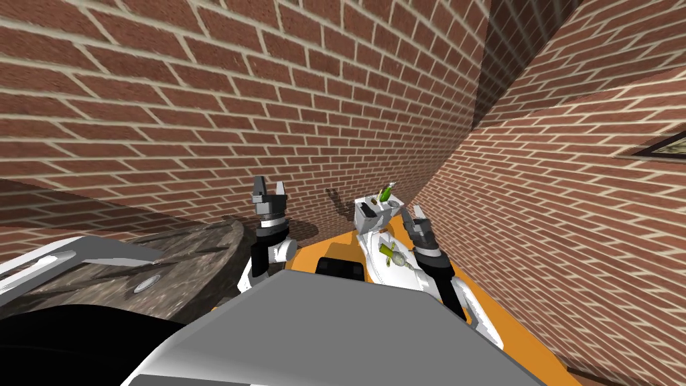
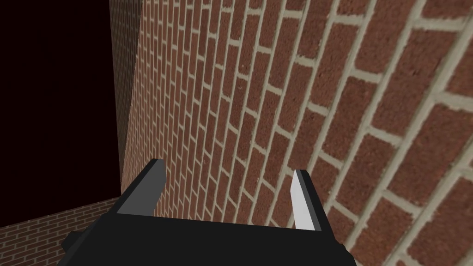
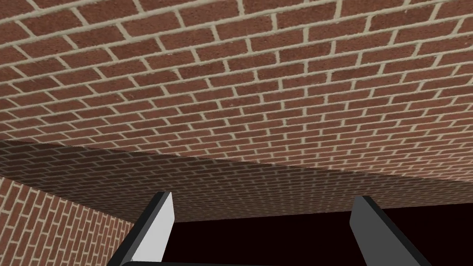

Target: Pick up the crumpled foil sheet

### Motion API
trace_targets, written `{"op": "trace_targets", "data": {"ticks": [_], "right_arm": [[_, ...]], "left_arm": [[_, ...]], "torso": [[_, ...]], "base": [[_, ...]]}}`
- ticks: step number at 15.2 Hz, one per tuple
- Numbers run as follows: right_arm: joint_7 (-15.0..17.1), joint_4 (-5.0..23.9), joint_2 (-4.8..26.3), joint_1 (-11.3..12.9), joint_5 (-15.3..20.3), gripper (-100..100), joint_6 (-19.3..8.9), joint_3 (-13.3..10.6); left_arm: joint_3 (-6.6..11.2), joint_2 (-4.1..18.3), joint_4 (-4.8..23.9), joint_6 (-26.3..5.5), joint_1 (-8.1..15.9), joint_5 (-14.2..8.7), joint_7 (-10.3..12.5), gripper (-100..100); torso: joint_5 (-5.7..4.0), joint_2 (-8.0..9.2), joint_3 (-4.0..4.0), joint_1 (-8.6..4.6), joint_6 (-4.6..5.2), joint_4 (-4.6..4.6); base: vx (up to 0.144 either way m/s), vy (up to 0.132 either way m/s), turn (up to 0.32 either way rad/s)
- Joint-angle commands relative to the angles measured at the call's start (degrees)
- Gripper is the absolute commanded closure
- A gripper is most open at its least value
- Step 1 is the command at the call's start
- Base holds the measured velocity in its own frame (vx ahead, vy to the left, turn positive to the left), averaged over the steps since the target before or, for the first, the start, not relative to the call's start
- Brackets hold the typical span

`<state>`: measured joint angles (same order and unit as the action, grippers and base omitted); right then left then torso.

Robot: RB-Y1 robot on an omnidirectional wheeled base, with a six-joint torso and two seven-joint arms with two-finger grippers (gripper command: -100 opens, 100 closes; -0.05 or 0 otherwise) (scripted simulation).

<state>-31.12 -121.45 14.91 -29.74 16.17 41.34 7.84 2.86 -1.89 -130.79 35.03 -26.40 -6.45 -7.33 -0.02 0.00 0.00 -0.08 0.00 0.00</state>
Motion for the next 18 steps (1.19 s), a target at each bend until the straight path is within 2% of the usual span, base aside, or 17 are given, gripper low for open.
{"op": "trace_targets", "data": {"ticks": [1,4,5,8,9,12,13,16,17,18], "right_arm": [[-2.9,1.6,1.0,0.1,1.6,-100,1.1,0.8],[-5.2,1.6,1.0,0.1,1.6,-100,1.1,0.8],[-7.2,3.2,1.9,0.2,3.1,-100,2.1,1.6],[-9.6,3.2,1.9,0.2,3.1,-100,2.1,1.6],[-11.6,4.9,2.8,0.3,4.7,-100,3.1,2.4],[-14.1,4.9,2.8,0.3,4.7,-100,3.1,2.4],[-16.0,6.7,3.7,0.4,6.3,-100,4.2,3.2],[-18.7,6.7,3.7,0.4,6.3,-100,4.2,3.2],[-20.6,8.5,4.5,0.6,7.9,-100,5.2,4.0],[-21.6,8.5,4.5,0.6,7.9,-100,5.2,4.0]], "left_arm": [[0.0,0.0,0.0,0.0,0.0,0.0,0.0,0],[0.0,0.0,0.0,0.0,0.0,0.0,0.0,0],[0.0,0.0,0.0,0.0,0.0,0.0,0.0,0],[0.0,0.0,0.0,0.0,0.0,0.0,0.0,0],[0.0,0.0,0.0,0.0,0.0,0.0,0.0,0],[0.0,0.0,0.0,0.0,0.0,0.0,0.0,0],[0.0,0.0,0.0,0.0,0.0,0.0,0.0,0],[0.0,0.0,0.0,0.0,0.0,0.0,0.0,0],[0.0,0.0,0.0,0.0,0.0,0.0,0.0,0],[0.0,0.0,0.0,0.0,0.0,0.0,0.0,0]], "torso": [[0.0,0.0,0.0,0.0,0.0,0.0],[-0.01,0.0,0.0,-0.03,0.0,0.0],[0.0,0.0,0.0,-0.01,0.0,0.0],[-0.01,-0.01,-0.01,-0.03,0.0,0.0],[0.0,-0.01,-0.01,0.0,0.0,0.0],[0.0,-0.03,-0.02,-0.01,0.0,-0.01],[0.0,-0.02,-0.01,0.01,0.0,-0.01],[0.0,-0.05,-0.03,-0.01,0.0,-0.01],[0.0,-0.04,-0.02,0.01,0.0,-0.01],[0.0,-0.04,-0.02,0.0,0.0,-0.01]], "base": [[-0.001,-0.02,-0.01],[0.0,-0.02,-0.003],[0.004,-0.022,-0.008],[0.003,-0.019,-0.004],[0.004,-0.017,-0.008],[0.006,-0.016,-0.004],[0.009,-0.016,-0.009],[0.009,-0.016,-0.003],[0.01,-0.014,-0.005],[0.015,-0.017,-0.009]]}}
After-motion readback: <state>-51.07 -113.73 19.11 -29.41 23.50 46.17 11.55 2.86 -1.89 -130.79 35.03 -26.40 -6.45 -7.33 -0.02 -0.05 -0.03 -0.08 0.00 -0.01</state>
